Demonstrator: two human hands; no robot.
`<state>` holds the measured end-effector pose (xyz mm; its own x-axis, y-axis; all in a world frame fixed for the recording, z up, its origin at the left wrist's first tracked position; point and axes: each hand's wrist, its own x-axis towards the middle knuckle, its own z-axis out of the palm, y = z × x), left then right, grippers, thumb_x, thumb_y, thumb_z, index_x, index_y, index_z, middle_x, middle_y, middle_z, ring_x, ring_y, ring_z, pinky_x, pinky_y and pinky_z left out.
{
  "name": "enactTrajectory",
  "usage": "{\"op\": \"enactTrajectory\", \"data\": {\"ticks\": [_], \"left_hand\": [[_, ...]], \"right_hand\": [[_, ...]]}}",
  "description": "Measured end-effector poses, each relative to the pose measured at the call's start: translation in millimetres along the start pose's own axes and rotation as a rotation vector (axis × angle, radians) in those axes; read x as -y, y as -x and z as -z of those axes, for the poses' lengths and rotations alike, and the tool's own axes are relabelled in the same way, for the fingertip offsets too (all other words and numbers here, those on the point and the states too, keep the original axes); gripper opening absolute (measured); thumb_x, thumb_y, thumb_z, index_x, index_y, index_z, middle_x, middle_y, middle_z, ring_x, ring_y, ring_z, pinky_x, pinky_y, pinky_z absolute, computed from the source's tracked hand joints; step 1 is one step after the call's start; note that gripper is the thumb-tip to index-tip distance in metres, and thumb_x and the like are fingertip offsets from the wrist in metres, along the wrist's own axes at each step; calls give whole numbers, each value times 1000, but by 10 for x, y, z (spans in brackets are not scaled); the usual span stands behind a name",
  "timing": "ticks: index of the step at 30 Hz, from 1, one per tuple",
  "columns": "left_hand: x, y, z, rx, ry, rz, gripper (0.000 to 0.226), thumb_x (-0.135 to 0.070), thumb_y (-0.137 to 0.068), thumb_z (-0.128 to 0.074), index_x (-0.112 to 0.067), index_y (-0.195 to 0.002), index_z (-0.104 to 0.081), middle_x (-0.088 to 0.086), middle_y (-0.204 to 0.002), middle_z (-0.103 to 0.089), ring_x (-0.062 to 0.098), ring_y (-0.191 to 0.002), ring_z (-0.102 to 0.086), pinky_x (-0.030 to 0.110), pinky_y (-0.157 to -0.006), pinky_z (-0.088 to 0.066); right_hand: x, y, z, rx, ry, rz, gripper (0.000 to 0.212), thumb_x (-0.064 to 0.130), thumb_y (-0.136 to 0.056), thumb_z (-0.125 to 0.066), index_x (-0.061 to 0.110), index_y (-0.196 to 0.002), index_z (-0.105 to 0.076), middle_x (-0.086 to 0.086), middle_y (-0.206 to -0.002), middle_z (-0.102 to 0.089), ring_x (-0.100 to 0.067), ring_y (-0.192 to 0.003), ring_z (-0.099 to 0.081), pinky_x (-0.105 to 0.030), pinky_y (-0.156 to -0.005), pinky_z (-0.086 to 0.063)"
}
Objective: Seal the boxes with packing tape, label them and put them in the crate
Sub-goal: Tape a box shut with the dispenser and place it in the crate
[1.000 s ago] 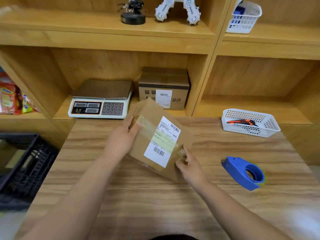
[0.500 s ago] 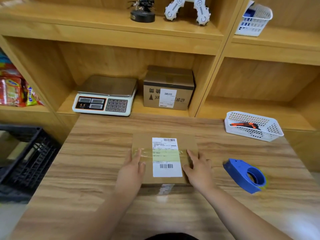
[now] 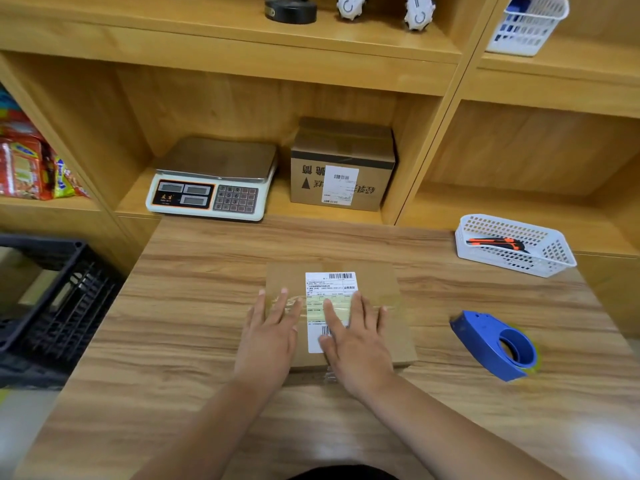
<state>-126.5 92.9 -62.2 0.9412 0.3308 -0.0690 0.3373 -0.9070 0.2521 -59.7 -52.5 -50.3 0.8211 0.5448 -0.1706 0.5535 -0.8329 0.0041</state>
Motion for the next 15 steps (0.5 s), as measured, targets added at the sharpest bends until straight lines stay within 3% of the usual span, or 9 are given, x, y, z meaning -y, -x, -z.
{"op": "enactTrajectory", "data": {"ticks": [3,5,7,9,12,15], "left_hand": [[-2,-14,23,15,-31,-12,50,-24,-84,-45,-25,-133,-53,1,-140,-49,39,-131,-40,49,-99,-40],[27,-19,12,28,-46,-34,50,-28,-90,-32,-27,-139,-44,-2,-147,-39,36,-138,-30,48,-105,-33],[61,1,4,25,-36,-41,58,-36,-90,-12,-31,-144,-31,-8,-153,-23,29,-144,-14,45,-112,-21],[62,35,14,25,-8,-38,66,-41,-85,2,-36,-147,-20,-14,-155,-10,23,-146,0,42,-115,-7],[51,52,40,15,-18,-18,72,-43,-79,12,-39,-148,-8,-17,-155,0,19,-145,10,38,-115,2],[34,67,45,-1,-24,-7,71,-42,-80,11,-38,-148,-10,-16,-156,-3,19,-146,7,38,-116,1]], "right_hand": [[135,-50,3,14,-33,99,52,48,-88,-31,31,-130,-56,-18,-136,-51,-38,-127,-44,-53,-101,-21],[154,-76,49,42,-70,132,55,50,-89,-24,34,-136,-48,-15,-146,-41,-36,-133,-40,-50,-106,-16],[52,-108,40,-8,-38,150,63,53,-86,-2,45,-146,-19,-11,-158,-6,-34,-145,-4,-47,-112,5],[-133,-118,15,-14,-53,146,64,54,-81,12,50,-144,5,-5,-156,21,-28,-141,27,-46,-110,21],[-381,-122,9,-33,-20,90,53,53,-85,11,54,-138,13,-4,-155,25,-25,-135,38,-44,-109,25],[-560,-74,4,-56,-13,49,55,53,-80,17,57,-135,13,-4,-154,24,-25,-134,40,-43,-107,27]]}}
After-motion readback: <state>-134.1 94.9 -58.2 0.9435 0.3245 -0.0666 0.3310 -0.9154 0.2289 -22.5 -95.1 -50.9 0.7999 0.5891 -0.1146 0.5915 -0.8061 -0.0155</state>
